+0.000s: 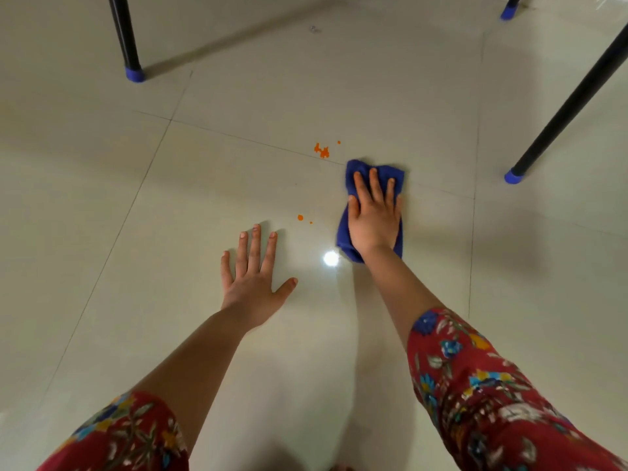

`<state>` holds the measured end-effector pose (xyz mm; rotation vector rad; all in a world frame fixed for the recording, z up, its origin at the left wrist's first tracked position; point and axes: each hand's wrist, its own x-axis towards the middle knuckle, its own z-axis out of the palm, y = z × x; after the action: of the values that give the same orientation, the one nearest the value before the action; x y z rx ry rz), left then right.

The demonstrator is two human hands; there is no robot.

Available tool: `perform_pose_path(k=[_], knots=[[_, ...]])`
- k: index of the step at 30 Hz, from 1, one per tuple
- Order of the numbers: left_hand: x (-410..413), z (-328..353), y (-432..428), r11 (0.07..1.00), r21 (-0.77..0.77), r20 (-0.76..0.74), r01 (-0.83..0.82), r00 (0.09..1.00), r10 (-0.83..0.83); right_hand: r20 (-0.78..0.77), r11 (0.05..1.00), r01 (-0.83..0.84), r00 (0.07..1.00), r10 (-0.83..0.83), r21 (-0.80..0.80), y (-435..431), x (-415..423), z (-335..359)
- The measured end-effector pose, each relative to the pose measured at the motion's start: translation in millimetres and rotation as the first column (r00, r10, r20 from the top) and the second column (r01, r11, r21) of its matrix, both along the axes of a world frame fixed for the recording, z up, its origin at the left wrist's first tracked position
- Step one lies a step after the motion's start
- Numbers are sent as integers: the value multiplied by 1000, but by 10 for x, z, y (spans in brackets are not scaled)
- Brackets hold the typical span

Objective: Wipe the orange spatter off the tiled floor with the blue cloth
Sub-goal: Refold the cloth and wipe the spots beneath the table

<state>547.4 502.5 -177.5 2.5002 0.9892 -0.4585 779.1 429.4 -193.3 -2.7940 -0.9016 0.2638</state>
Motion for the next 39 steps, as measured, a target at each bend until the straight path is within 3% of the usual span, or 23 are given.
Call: perform_pose_path(k=[2,4,6,10,12,16,19,23,25,27,29,30,31,33,34,35,36,38,39], knots=[[-4,9,6,1000,-5,-2,4,1000,-4,15,978,-195,981,195,69,-39,-111,-24],[-7,5,12,1000,-13,4,11,1000,-10,42,944,-283,959,280,171,-251,-133,-73],[-4,-9,13,1000,-25,9,9,1000,-8,63,951,-204,979,194,234,-340,53,-113],[-3,-39,19,1000,-22,15,3,1000,-3,60,978,-4,998,-8,210,189,590,-121],[-12,-50,24,1000,-11,8,10,1000,-10,43,984,-25,999,18,177,578,740,-84],[-12,-49,24,1000,-2,4,16,1000,-16,28,967,-231,973,229,104,1184,758,-5],[-7,-38,30,1000,0,6,21,1000,-21,32,874,-469,883,468,126,1241,540,9],[-5,-31,31,1000,-13,2,13,1000,-13,45,634,-763,643,764,129,585,155,-37],[-2,-35,33,1000,-9,8,11,1000,-11,72,680,-721,691,719,131,316,250,-74],[-12,-34,32,1000,-19,13,10,1000,-10,74,860,-486,874,481,155,335,412,-96],[-20,-38,36,999,-40,41,0,999,2,49,962,-229,973,224,149,553,417,-64],[-24,-35,51,999,-28,74,-14,997,16,63,964,-228,973,221,134,672,293,-46],[-29,-22,82,1000,-4,115,-31,993,31,90,934,-333,942,324,126,737,121,-31],[-30,-10,211,997,45,174,-69,983,60,128,768,-631,775,618,110,673,-155,-75],[-33,-8,309,995,57,176,-86,982,74,119,697,-708,706,698,112,612,-158,-108],[-38,-8,404,993,68,160,-97,983,86,120,683,-718,696,708,135,602,-70,-106],[-58,-19,508,992,82,134,-101,987,89,142,737,-655,756,639,167,660,40,-123],[-99,-56,636,989,107,105,-101,990,89,110,923,-329,943,313,198,814,236,-103],[-121,-77,678,988,113,101,-104,991,93,69,973,-165,985,156,162,934,251,-100]])
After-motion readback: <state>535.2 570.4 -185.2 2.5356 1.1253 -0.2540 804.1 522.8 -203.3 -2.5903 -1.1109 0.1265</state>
